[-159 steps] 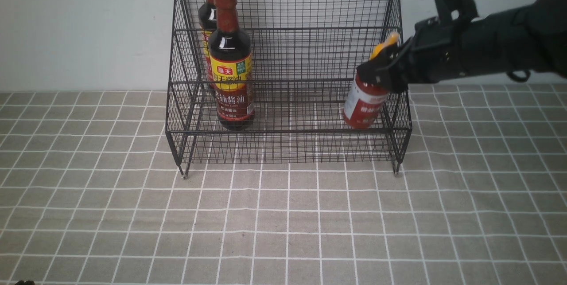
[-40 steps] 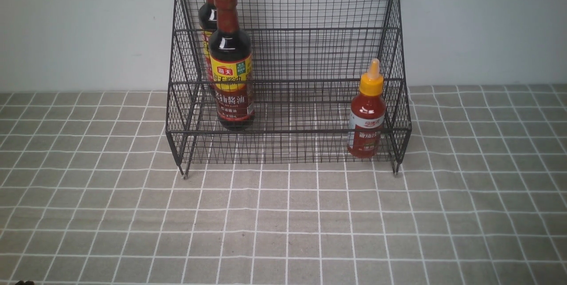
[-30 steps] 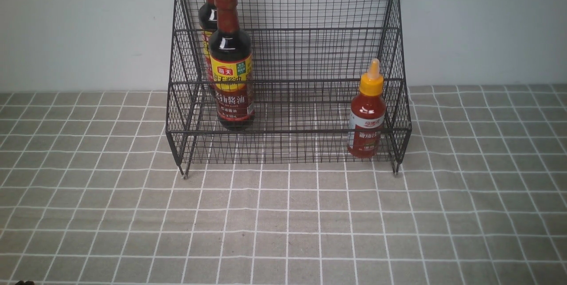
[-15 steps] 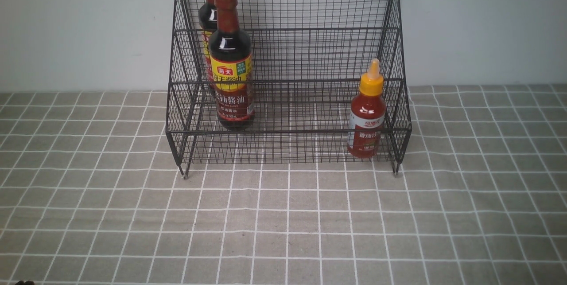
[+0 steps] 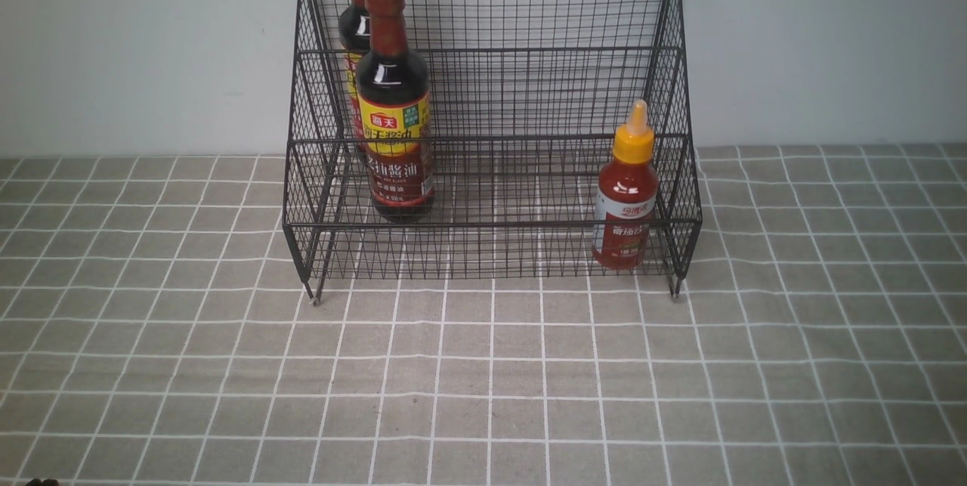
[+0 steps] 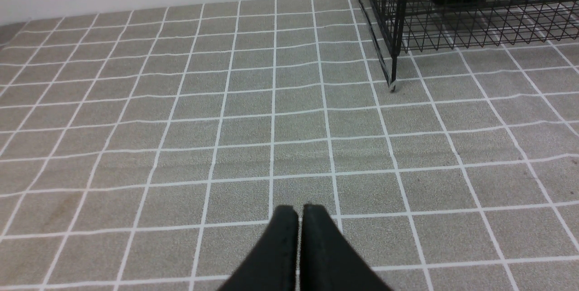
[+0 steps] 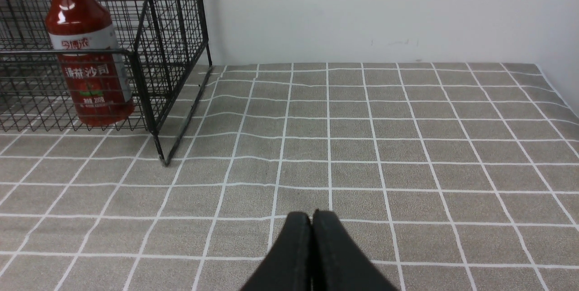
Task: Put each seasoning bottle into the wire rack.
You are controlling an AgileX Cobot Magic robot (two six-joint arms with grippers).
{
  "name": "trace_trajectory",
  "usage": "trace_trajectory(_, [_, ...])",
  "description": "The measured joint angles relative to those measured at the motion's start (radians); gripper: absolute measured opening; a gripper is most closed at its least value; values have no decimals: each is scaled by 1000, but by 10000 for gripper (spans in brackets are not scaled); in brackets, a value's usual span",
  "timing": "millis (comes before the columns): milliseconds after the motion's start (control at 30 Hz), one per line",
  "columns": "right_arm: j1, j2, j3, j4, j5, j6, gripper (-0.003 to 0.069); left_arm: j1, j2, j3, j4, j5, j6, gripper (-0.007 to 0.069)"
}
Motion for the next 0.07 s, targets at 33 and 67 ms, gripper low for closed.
trace_trajectory(33, [0, 0, 0, 0, 0, 0, -10, 0, 0, 0, 0, 0, 0, -6])
trace_trajectory(67, [0, 0, 0, 0, 0, 0, -10, 0, 0, 0, 0, 0, 0, -6])
